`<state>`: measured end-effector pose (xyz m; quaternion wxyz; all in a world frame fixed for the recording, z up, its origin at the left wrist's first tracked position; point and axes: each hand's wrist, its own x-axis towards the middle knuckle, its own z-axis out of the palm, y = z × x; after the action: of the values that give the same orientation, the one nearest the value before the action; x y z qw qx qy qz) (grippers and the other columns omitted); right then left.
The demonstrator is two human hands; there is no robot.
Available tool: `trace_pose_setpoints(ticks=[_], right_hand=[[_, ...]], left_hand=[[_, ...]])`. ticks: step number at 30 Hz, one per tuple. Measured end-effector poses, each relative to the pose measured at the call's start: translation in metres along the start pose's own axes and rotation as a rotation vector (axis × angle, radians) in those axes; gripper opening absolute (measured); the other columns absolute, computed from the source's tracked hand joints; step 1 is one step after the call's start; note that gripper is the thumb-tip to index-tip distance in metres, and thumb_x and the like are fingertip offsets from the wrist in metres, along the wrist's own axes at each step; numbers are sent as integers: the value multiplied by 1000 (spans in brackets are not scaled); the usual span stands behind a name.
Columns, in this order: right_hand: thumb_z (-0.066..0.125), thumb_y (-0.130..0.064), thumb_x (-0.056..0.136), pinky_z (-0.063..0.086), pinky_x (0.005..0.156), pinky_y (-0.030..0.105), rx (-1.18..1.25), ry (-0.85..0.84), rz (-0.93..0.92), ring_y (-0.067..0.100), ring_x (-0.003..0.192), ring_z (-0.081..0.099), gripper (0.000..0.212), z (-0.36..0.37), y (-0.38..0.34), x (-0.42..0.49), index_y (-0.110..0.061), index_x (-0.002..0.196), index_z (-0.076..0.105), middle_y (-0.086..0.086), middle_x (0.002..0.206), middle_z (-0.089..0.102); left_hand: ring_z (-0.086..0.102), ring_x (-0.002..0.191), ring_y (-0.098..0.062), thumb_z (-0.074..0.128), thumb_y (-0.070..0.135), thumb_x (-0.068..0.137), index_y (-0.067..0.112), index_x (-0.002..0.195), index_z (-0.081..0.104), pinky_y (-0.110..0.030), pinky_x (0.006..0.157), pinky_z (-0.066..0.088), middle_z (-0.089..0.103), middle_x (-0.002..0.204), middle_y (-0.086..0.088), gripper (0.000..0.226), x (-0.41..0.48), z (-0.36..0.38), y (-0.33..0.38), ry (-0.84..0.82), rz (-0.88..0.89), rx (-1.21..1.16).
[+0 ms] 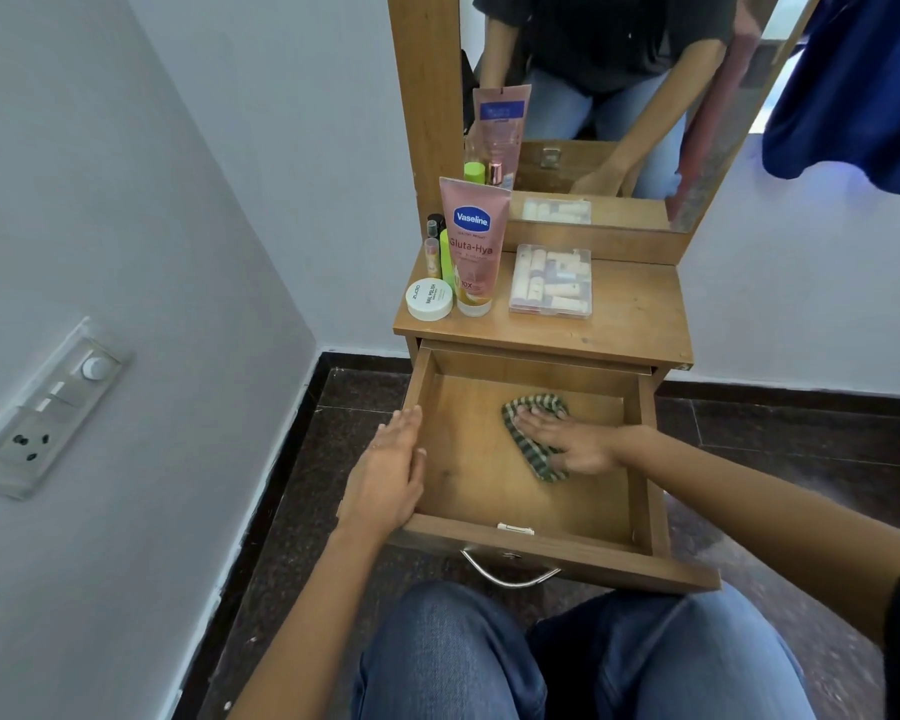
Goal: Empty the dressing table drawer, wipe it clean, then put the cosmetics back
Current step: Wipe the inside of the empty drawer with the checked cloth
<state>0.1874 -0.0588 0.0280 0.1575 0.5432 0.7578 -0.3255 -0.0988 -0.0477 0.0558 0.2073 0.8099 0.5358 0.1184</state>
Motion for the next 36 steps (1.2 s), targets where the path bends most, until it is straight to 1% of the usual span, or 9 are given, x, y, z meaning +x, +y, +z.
trace_pose_setpoints(ticks=[4,8,14,18,20,24,28,32,36], right_hand=[[37,-48,98,-15,113,34,-28,8,-167,10,140,-21,74,27,-27,7,-28,151,-11,-6,155,-20],[33,-49,97,-11,117,37,-183,127,-221,14,144,-17,75,29,-50,41,-21,151,-11,1,157,-17],[33,-51,96,-9,119,39,-82,217,56,18,145,-18,80,7,-31,55,-20,149,-18,2,156,-22],[30,-46,99,-12,116,39,49,171,214,20,142,-24,78,24,-4,10,-16,147,-23,5,153,-29],[32,-38,101,-13,116,40,62,83,171,22,141,-26,76,39,-9,-11,-14,146,-25,6,152,-31],[28,-24,102,-16,115,39,-34,-66,-81,16,138,-28,67,52,-44,-7,-23,147,-21,-2,152,-27],[27,-29,103,-14,115,38,-115,5,-215,15,141,-21,61,28,-78,40,-20,151,-10,1,157,-16],[33,-43,99,-8,119,42,-69,191,-39,18,145,-18,72,15,-87,69,-19,151,-12,2,157,-18],[54,-61,83,-10,118,44,131,307,207,19,140,-28,110,21,-81,72,-14,148,-22,2,148,-32]], left_hand=[[23,144,-14,38,16,101,19,151,24,-24,111,19,29,155,0,52,-2,3,0,73,-31,-55],[24,143,-11,39,11,100,18,150,27,-21,109,19,30,155,1,52,-2,5,-1,88,-65,-102],[34,139,-17,39,16,100,28,150,25,-34,109,35,27,156,2,53,-1,6,-6,36,-104,-89],[44,134,-18,41,18,100,29,150,25,-35,103,42,28,155,2,53,0,8,-5,53,-93,-78],[40,136,-16,41,16,100,27,150,25,-33,105,40,28,155,2,53,-1,10,-3,70,-78,-86],[31,141,-14,41,10,99,23,150,26,-32,110,32,30,154,3,55,-3,8,1,121,-86,-131],[27,142,-14,40,6,98,22,150,27,-31,113,27,29,155,3,56,-4,4,3,125,-107,-165],[29,142,-15,39,7,98,22,150,27,-32,113,29,29,155,2,56,-4,3,2,98,-103,-147],[26,143,-13,38,8,98,25,150,26,-33,114,29,30,155,3,56,-4,3,2,100,-111,-153]])
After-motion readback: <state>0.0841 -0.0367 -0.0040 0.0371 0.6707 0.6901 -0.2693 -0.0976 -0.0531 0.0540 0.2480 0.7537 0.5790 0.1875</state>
